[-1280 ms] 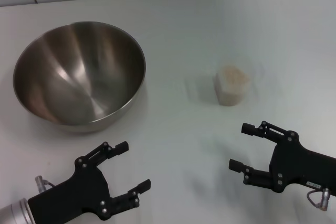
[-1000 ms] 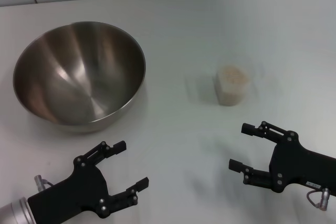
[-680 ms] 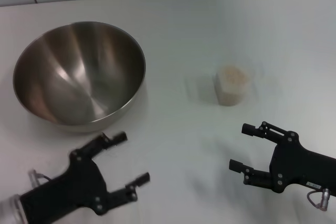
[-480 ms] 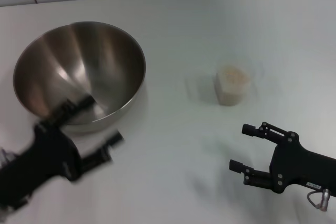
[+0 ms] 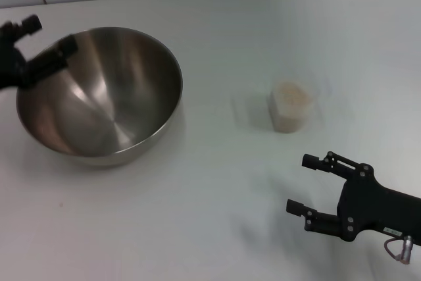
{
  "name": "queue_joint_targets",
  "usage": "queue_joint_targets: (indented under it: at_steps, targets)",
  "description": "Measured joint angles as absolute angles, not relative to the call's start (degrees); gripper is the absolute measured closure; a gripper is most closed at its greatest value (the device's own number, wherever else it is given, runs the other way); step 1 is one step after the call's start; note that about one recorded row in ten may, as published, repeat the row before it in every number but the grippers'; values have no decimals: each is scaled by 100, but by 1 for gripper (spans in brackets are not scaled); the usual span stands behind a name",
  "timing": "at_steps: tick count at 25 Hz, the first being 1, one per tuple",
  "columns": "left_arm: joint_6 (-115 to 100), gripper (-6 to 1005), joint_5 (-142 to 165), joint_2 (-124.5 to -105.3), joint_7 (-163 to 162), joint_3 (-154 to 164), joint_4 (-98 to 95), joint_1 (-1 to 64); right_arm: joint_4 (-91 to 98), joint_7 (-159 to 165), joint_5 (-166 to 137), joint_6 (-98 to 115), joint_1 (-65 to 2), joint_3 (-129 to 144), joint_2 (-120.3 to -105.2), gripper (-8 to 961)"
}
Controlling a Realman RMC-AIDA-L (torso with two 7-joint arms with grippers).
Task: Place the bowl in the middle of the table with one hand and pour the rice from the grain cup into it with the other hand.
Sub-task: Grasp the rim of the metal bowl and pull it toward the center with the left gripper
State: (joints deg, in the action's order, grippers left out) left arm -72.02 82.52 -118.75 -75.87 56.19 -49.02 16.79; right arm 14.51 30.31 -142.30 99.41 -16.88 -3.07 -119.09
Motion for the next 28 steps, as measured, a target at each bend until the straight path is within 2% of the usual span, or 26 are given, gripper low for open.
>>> queue_joint_targets:
  at_steps: [3, 6, 8, 11, 13, 15, 28]
  targets:
    - [-5979, 139, 8754, -11856, -8407, 6463, -6124, 1489, 1455, 3031, -14216, 9946, -1677, -308, -11905, 143]
    - [-5641, 140, 9677, -11835, -9338, 6681, -6613, 1664, 1458, 3030, -14214, 9953, -1678, -308, -11903, 143]
    - [-5641, 140, 9677, -11835, -9338, 6681, -6613, 1664, 1460, 3030, -14214, 9958, -1682, -308, -11902, 143]
    - [-5728, 145, 11432, -11829, -10911, 6504, -6755, 2210, 1459, 3030, -14212, 9974, -1685, -307, -11902, 143]
    - [-5728, 149, 11432, -11829, -10911, 6504, -6755, 2210, 1460, 3031, -14204, 10027, -1680, -308, -11897, 143]
    - [-5891, 154, 13312, -11872, -12066, 6491, -6836, 2703, 1460, 3031, -14201, 10039, -1677, -308, -11895, 143]
    - [-6067, 184, 14058, -11846, -12534, 6417, -6487, 2994, 1468, 3033, -14207, 10068, -1664, -307, -11891, 143]
